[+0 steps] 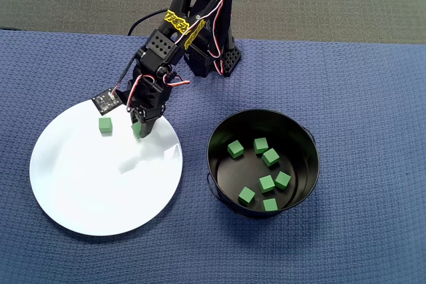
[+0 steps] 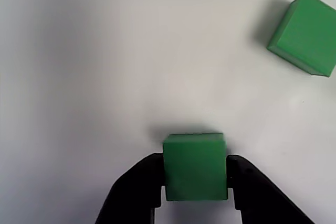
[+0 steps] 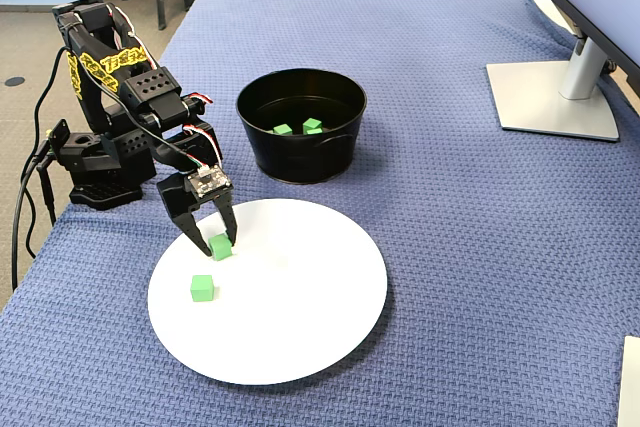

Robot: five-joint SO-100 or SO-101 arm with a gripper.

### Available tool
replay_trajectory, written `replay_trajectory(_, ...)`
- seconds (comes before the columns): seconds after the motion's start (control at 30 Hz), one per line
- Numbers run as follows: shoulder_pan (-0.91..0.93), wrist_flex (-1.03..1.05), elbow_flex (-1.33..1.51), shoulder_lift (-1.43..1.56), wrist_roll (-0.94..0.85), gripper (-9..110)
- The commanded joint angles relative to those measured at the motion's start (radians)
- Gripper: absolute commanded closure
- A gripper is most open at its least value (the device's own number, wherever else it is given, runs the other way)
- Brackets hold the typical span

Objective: Pick up the green cubes from the white plate and place them in the black recipient

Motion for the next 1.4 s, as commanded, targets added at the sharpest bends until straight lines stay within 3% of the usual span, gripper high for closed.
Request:
replay_trajectory(0.0, -0.002, -0.023, 0.003, 0.005, -0.006, 101)
replay_trajectory(0.33, -0.002, 0.029, -0.018, 0.037, 0.026, 101)
replay_trajectory(0.5, -0.005, 0.262, -0.199, 0.138, 0.198, 101)
replay_trajectory(0.73, -0.112, 0.546, -0.426, 0.314, 0.592, 101)
replay_trajectory(1.03, -0.471, 0.887, -0.853, 0.305, 0.900, 102)
replay_trajectory(1.37, -0.802, 0.749, -0.931, 0.063, 1.131, 102)
